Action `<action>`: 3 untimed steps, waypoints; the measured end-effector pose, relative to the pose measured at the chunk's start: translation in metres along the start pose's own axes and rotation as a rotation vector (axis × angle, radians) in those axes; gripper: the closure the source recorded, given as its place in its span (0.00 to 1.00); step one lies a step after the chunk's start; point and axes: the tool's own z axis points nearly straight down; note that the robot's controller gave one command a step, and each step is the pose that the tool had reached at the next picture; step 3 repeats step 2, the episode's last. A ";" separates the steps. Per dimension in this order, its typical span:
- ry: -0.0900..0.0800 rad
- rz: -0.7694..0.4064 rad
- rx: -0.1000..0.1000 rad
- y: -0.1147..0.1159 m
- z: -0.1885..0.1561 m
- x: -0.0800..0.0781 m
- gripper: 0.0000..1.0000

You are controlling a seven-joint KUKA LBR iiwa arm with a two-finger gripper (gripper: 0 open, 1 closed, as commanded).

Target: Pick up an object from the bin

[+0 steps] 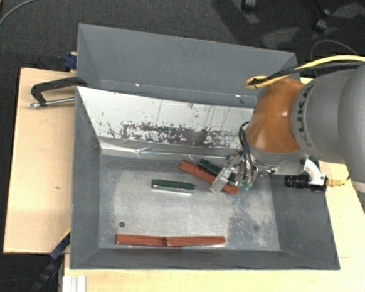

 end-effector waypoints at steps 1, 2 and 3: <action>-0.006 -0.001 -0.003 0.001 -0.016 -0.001 1.00; -0.012 -0.004 -0.007 0.003 -0.117 -0.003 1.00; -0.012 -0.004 -0.007 0.003 -0.117 -0.003 1.00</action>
Offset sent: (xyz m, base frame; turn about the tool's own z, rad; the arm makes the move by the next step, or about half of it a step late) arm -0.0001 0.0000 0.0143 0.0000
